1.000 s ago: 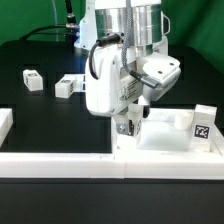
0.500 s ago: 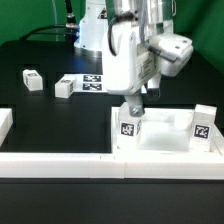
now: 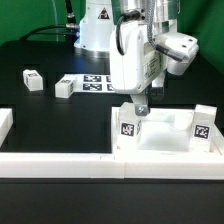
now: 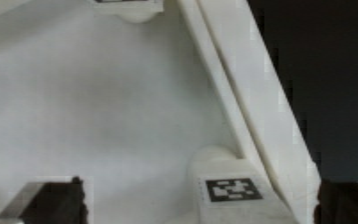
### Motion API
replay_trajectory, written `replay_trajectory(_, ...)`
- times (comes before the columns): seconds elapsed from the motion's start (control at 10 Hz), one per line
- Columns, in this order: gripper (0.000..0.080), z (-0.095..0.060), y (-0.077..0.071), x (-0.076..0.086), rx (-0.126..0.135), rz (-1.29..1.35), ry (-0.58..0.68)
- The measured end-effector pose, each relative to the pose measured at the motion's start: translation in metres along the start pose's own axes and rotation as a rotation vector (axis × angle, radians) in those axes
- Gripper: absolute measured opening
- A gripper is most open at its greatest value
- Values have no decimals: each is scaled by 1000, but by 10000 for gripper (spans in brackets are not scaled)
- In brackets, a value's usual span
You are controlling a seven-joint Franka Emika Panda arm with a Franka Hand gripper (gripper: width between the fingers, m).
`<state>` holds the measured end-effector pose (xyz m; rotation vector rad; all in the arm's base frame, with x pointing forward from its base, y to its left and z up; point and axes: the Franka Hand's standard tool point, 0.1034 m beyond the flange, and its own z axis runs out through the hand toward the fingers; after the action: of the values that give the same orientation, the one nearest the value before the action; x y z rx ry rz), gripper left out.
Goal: Assemble square table
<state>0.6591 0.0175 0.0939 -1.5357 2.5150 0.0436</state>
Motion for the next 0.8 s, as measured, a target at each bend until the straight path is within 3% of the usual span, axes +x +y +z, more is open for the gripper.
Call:
replay_trajectory(0.1,649,0,2,-2,-2,-3,0)
replay_trajectory(0.2,649,2,15,-9,-17,-21,-3)
replay_trajectory(0.3,649,1,35,-15,-32,-43,-2)
replay_trajectory(0.4,649,1,61,-17,-29,-67,3)
replay_trajectory(0.5,649,1,84,-15,-57,-103,9)
replay_trajectory(0.6,649,2,92,-12,-91,-135,12)
replay_trajectory(0.8,649,3,91,-12,-89,-136,13)
